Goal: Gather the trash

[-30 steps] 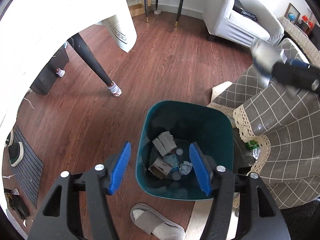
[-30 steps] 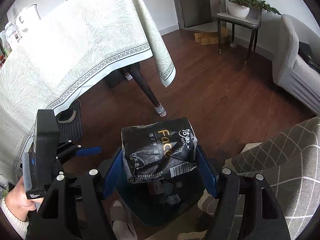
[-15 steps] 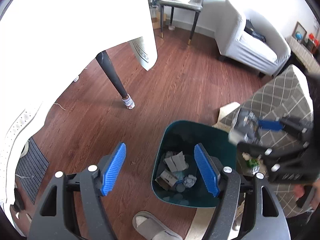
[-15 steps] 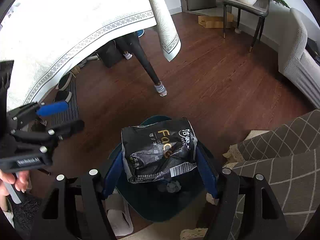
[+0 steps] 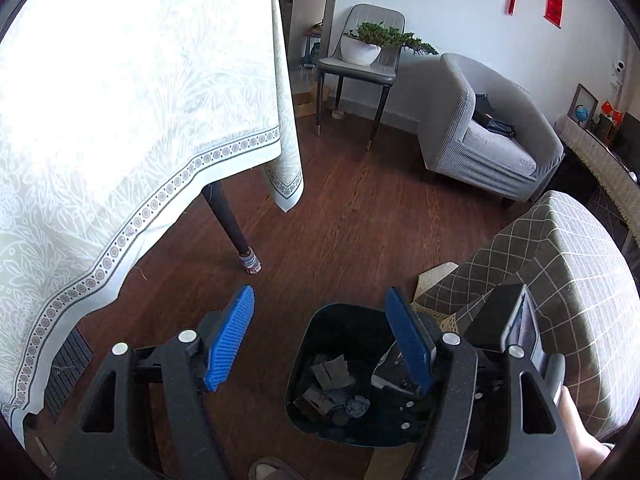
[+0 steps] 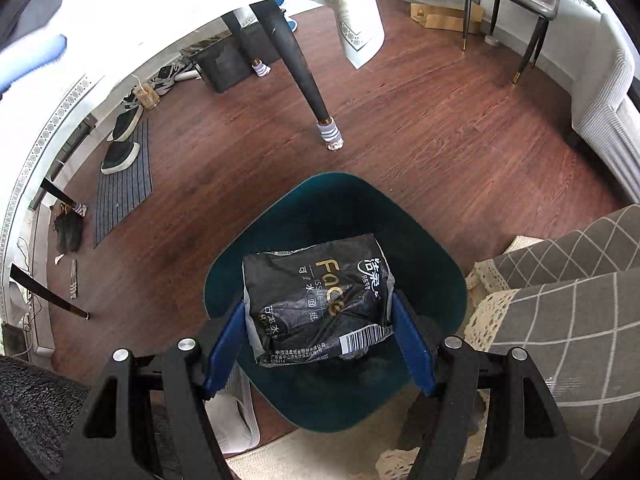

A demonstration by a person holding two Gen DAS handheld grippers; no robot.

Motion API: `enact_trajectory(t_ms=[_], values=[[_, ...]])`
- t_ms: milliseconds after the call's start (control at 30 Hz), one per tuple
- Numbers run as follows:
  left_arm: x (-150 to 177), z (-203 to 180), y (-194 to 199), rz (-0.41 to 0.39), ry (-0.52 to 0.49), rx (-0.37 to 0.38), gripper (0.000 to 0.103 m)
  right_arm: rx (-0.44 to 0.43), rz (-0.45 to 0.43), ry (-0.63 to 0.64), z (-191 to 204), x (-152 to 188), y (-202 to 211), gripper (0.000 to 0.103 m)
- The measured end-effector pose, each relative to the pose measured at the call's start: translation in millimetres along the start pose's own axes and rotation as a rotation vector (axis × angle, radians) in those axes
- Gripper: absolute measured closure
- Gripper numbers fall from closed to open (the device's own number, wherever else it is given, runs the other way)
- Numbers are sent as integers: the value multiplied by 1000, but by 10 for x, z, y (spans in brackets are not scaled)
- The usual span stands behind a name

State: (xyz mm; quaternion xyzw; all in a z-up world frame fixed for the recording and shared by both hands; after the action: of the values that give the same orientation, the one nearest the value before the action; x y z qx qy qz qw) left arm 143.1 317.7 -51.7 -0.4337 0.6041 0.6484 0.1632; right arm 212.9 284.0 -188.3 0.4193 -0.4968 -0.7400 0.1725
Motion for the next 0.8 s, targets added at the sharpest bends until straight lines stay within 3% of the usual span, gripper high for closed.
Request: enact_trajectory(t_ms=[300, 567, 800], values=[[-235, -153, 327, -114, 16, 45, 44, 15, 18, -14, 22, 85, -114, 23], [-276, -355, 452, -138, -33, 62, 49, 35, 7, -13, -40, 136, -2, 22], [-314, -515, 505, -147, -29, 83, 49, 34, -55, 10, -53, 142, 320, 22]])
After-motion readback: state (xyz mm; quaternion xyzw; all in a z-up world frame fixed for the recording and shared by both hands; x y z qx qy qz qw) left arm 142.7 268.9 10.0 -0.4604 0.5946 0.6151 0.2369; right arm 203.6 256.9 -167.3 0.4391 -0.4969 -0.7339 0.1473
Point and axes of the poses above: each gripper's, at about its wrist camera, not at the fingertips, and y roughly against the way its jaws point, z to its left, x to its underside, the point moved 4 cm from there along -y, roughly the way its jaws point, and after that the axes turned 6 degrees about -z, right-handed, at the moved point
